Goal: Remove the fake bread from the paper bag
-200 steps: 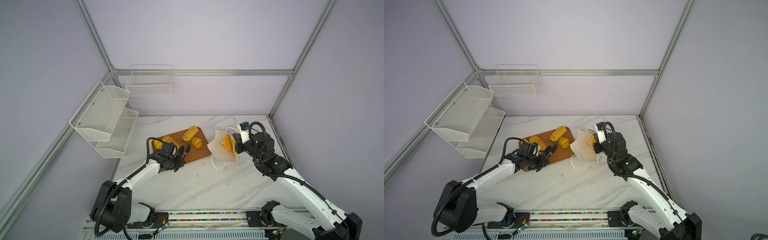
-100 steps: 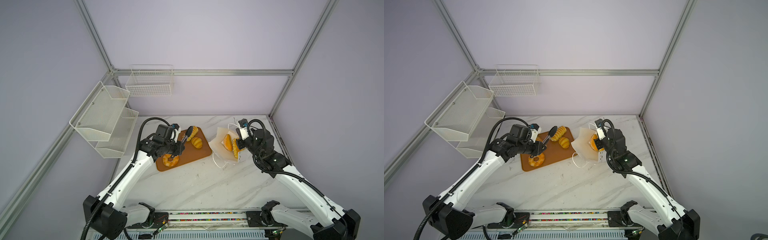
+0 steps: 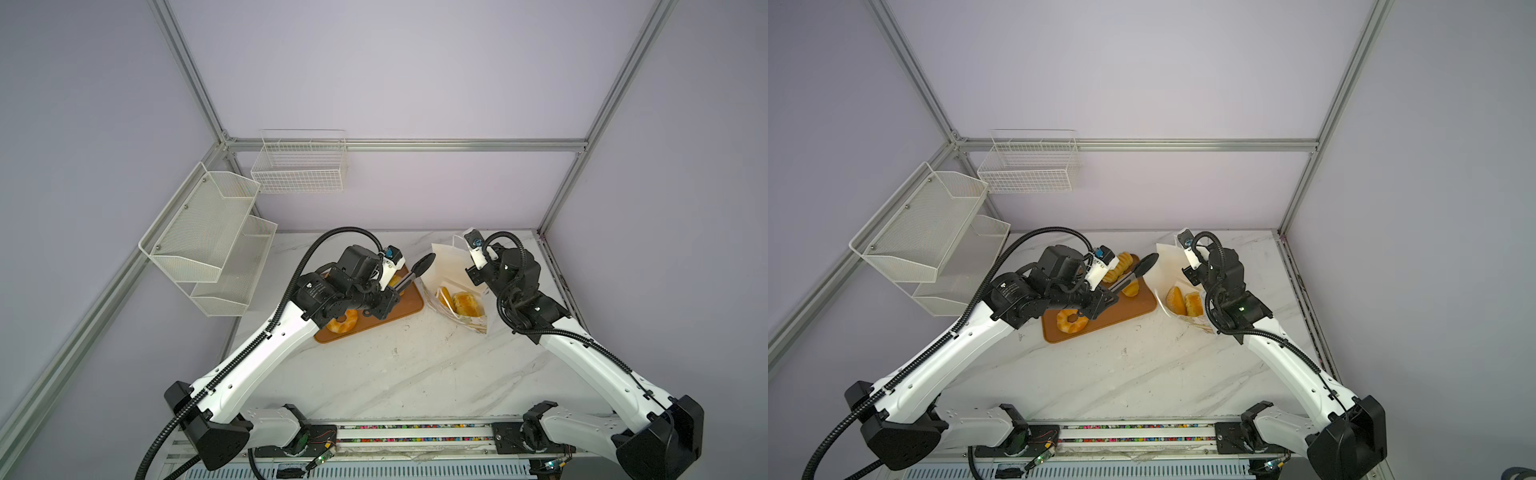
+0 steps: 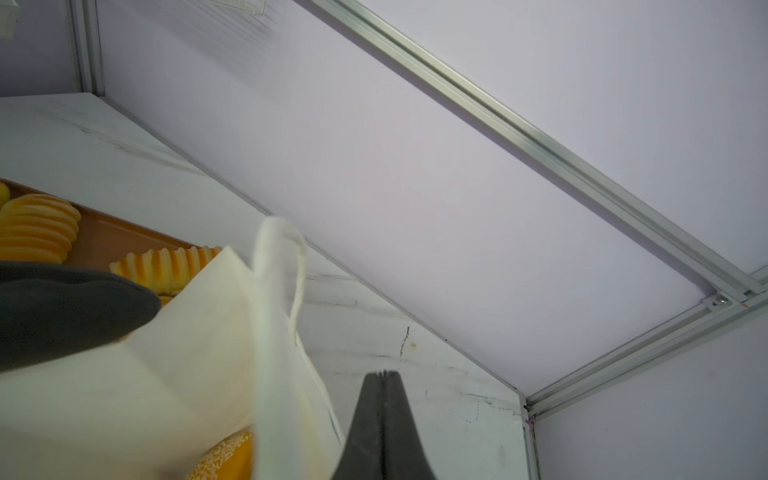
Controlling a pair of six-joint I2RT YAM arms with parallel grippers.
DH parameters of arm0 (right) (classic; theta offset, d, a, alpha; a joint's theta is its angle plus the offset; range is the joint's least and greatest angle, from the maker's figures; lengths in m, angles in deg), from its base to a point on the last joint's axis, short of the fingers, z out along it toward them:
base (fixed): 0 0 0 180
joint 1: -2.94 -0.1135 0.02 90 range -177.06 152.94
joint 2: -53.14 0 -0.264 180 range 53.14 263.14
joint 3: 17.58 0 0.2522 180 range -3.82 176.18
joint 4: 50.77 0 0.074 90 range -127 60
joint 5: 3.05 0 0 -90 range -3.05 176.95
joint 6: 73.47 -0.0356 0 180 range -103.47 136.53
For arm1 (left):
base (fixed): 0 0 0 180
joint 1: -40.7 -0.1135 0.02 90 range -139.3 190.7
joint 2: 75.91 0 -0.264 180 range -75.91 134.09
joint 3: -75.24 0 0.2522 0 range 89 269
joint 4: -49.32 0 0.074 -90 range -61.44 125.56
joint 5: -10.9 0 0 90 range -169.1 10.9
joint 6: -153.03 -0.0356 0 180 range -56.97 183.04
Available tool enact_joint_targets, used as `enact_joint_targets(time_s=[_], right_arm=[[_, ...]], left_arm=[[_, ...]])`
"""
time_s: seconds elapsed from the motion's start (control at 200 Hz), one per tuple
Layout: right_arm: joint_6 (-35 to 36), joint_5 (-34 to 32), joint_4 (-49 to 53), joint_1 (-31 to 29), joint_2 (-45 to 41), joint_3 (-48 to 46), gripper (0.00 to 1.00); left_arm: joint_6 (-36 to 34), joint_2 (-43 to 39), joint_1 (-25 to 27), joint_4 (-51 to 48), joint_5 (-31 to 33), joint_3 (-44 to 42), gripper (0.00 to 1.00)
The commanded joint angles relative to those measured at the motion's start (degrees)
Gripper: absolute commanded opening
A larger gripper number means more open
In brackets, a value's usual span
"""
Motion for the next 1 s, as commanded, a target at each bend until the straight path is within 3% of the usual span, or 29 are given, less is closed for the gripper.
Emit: enact_joint_targets(time_s=[0.0,0.205,0.47,0.72,0.995], right_arm=[[0.97,1.94,-5.22,-0.18,0.62,0.18,0.00],[5.18,1.19,-5.27,0.52,4.67,6.20,0.00],[6.34,5.74,-5.31,7.54,13.83,15.40,0.00],[9.77,7.19,-6.35,10.34,21.09,19.95,0.00],[5.32,9.58,-6.63,10.67,15.13,13.55,0.00]], left_arm=[[-1.45,-1.49,1.83,1.31,1.80,-1.40,0.14],[-0.59,-1.55,3.02,2.38,4.08,-4.06,0.14],[0.40,-4.10,2.98,6.27,10.22,-6.12,0.13],[1.34,-7.25,2.84,7.62,13.06,-9.50,0.13],[2.84,-9.16,2.73,8.13,14.40,-12.79,0.13]])
